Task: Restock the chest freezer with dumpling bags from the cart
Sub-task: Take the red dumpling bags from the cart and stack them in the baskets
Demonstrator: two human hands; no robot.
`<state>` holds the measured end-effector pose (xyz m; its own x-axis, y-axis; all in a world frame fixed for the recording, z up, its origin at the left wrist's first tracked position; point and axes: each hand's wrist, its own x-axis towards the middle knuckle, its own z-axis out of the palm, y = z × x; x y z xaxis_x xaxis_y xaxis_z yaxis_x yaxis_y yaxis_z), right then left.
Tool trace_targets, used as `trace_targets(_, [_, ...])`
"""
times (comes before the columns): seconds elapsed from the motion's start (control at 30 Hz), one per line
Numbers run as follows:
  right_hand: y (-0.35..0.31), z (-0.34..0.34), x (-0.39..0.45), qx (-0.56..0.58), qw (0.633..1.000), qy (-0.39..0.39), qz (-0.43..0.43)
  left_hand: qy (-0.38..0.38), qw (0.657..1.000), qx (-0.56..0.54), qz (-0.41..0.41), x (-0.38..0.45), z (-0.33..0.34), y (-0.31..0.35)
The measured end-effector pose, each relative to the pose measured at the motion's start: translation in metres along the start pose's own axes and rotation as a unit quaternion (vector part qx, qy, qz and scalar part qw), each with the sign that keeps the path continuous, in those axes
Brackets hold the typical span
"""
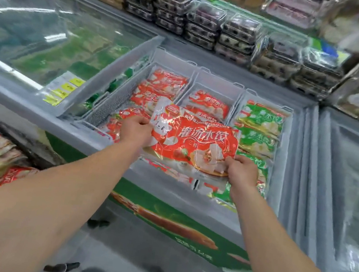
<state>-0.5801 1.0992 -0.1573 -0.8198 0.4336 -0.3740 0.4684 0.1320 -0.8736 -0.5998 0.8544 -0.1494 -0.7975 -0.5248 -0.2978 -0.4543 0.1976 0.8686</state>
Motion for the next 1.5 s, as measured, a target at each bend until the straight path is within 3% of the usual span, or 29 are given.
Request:
trace_targets(0.4, [0.011, 0.045, 0.082, -0.06, 0.998, -0.016, 0.034, -0.052, 0.994, 0.097, -0.007, 0.103, 0.054, -0.006])
trace_targets(0.67, [0.062, 0.101, 0.115, -0.152, 0.98, 0.001, 0.127, -0.171, 0.96, 0.219, -0.026, 0.163, 0.074, -0.053])
trace_targets(0.97, [0.086, 0.132, 0.133, -0.197, 0.964, 0.003, 0.177, -0.249, 0.925, 0.287, -0.017, 0.205, 0.09, -0.087])
trace_targets(1.07, [0.083, 0.135, 0.129, -0.267, 0.941, -0.077, 0.193, -0.279, 0.874, 0.399, -0.003, 0.215, 0.087, -0.091])
trace_targets(1.13, [0.081, 0.139, 0.129, -0.36, 0.913, -0.122, 0.148, -0.276, 0.843, 0.461, 0.037, 0.223, 0.088, -0.089])
trace_targets(1.23, [0.084, 0.15, 0.139, -0.413, 0.902, -0.123, 0.028, -0.278, 0.838, 0.455, 0.11, 0.23, 0.099, -0.09])
trace_targets(1.3, [0.09, 0.162, 0.153, -0.432, 0.887, -0.16, -0.006, -0.324, 0.824, 0.436, 0.162, 0.231, 0.113, -0.093])
trace_targets(1.4, [0.104, 0.174, 0.169, -0.501, 0.83, -0.243, -0.023, -0.426, 0.735, 0.478, 0.222, 0.225, 0.13, -0.103])
trace_targets(1.5, [0.126, 0.178, 0.17, -0.584, 0.754, -0.301, -0.016, -0.486, 0.636, 0.556, 0.224, 0.218, 0.134, -0.123])
